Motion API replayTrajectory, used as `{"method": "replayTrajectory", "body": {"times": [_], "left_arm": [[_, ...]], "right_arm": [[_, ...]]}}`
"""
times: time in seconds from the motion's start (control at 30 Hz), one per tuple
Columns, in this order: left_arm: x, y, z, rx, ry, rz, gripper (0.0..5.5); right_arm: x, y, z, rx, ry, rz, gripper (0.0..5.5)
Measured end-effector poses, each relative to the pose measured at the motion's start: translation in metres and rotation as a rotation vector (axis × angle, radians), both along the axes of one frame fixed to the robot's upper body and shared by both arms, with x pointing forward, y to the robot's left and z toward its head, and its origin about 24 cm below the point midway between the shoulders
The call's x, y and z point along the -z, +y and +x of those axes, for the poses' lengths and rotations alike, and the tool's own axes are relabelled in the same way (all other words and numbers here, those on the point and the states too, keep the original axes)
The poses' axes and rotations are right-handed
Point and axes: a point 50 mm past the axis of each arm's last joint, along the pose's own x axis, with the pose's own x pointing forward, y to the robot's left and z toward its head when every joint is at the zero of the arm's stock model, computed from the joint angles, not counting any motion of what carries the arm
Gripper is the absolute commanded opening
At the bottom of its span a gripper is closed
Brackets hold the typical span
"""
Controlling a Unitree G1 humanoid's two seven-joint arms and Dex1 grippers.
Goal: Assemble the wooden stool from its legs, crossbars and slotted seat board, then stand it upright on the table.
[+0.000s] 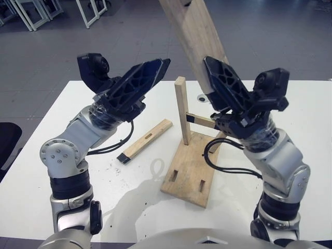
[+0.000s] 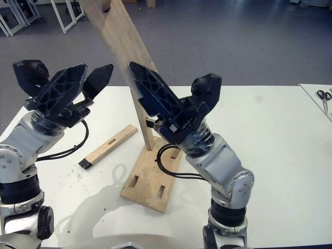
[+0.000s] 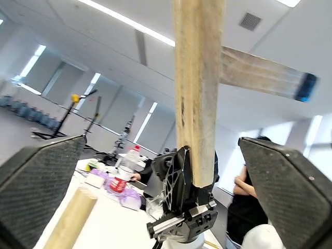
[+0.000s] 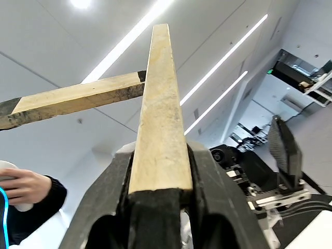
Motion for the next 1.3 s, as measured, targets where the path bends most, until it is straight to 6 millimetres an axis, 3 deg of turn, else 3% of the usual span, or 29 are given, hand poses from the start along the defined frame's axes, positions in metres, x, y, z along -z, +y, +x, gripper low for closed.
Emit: {"method": "replayTrajectory", "body": {"times": [0.2, 0.53, 0.97, 1.23, 1.3], "left_arm": [[-0.001, -0.008, -0.001, 0.162, -0.062, -0.015, 5.5], [-0.002, -0.022, 0.005, 0.383, -0.107, -0.029, 5.5], [-0.021, -0.026, 0.005, 0.485, -0.194, -0.078, 3.23], [-0.03, -0.028, 0.0, 0.522, -0.142, -0.103, 3.17], [-0.031, -0.029, 0.0, 0.518, -0.135, -0.103, 2.87]], "right_arm": [[0.003, 0.013, -0.022, -0.087, 0.05, 0.132, 1.01], [0.021, 0.02, -0.029, -0.203, 0.038, 0.151, 1.01], [0.001, 0.028, -0.056, -0.197, 0.275, 0.243, 1.01], [0.006, 0.026, -0.063, -0.209, 0.286, 0.161, 1.01], [0.01, 0.025, -0.064, -0.217, 0.257, 0.142, 1.01]]}}
